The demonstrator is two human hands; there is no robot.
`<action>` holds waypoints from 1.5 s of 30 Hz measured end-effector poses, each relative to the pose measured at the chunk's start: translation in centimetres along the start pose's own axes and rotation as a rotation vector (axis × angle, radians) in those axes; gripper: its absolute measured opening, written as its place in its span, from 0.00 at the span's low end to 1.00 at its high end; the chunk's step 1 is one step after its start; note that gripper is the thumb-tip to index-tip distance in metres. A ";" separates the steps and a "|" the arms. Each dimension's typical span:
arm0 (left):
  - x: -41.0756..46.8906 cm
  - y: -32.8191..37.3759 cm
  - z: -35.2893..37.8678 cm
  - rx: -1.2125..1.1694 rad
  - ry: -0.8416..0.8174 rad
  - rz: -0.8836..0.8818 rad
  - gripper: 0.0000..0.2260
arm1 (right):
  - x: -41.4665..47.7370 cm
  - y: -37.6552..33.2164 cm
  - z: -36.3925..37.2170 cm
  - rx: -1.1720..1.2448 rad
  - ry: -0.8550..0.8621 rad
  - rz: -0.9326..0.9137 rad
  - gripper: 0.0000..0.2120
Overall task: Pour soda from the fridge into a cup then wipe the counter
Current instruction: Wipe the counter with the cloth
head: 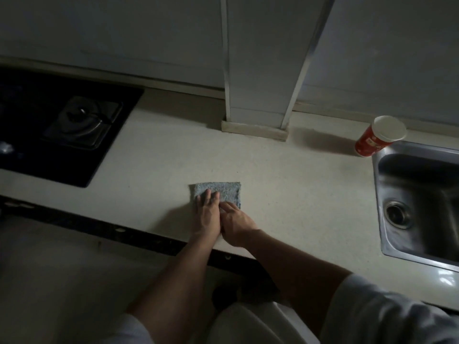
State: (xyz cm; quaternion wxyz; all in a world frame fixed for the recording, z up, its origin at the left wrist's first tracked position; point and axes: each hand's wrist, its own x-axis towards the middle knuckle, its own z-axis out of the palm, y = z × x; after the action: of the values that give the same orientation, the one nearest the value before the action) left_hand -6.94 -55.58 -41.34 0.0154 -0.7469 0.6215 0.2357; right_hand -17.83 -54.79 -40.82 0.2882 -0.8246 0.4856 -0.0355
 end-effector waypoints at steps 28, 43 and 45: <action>14.6 -2.4 -4.4 0.102 0.061 0.203 0.24 | 13.1 -1.0 -3.9 0.072 0.225 0.226 0.20; 5.5 11.1 1.9 0.134 0.052 0.133 0.24 | -0.4 10.1 -5.4 0.097 0.195 0.140 0.24; 4.5 15.0 3.1 0.150 0.037 0.167 0.24 | -3.2 13.1 -6.8 0.084 0.210 0.143 0.27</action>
State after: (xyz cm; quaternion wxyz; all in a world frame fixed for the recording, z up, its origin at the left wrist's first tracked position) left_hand -21.49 -62.21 -41.70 0.0400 -0.6935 0.6977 0.1753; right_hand -32.04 -59.95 -41.12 0.2719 -0.7667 0.5688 -0.1211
